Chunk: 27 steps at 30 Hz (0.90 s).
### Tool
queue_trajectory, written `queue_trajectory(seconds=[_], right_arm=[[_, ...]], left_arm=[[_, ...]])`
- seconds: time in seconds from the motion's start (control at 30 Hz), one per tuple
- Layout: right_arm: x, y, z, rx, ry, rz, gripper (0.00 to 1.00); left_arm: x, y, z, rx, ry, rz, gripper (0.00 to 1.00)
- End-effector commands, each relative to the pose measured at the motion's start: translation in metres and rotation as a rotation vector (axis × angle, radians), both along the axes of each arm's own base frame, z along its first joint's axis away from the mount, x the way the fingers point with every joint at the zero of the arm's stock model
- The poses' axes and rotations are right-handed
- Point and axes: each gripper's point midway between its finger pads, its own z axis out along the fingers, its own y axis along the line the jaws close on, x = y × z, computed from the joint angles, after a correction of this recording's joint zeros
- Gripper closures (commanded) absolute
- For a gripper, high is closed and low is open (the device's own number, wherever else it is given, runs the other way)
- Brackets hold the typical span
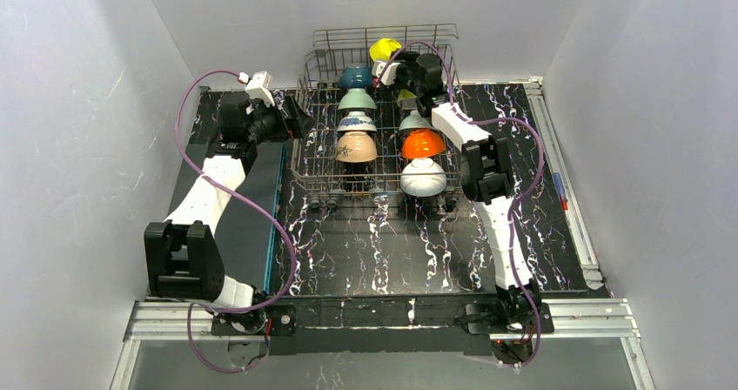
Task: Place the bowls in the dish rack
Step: Place the bowl in the dish rack.
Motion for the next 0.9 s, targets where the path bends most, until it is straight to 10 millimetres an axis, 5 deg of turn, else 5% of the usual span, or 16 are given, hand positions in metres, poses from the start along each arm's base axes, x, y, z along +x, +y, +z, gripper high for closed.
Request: queue_trajectory(seconds=[0.0,0.5,0.87], right_arm=[[0.004,-0.010,0.037,0.009,-0.118,-0.041,0.45],[0.004,-0.023,0.027,-0.049,-0.079,-0.104,0.12],[-0.008,-0.022,0.038,-0.027,-0.074,-0.087,0.10]], left_arm=[[0.006,0.002,0.019,0.007,-0.056,-0.001,0.02],[0.007,0.006,0.018,0.010,-0.056,0.012,0.02],[0.007,0.006,0.017,0.009,-0.054,0.012,0.02]])
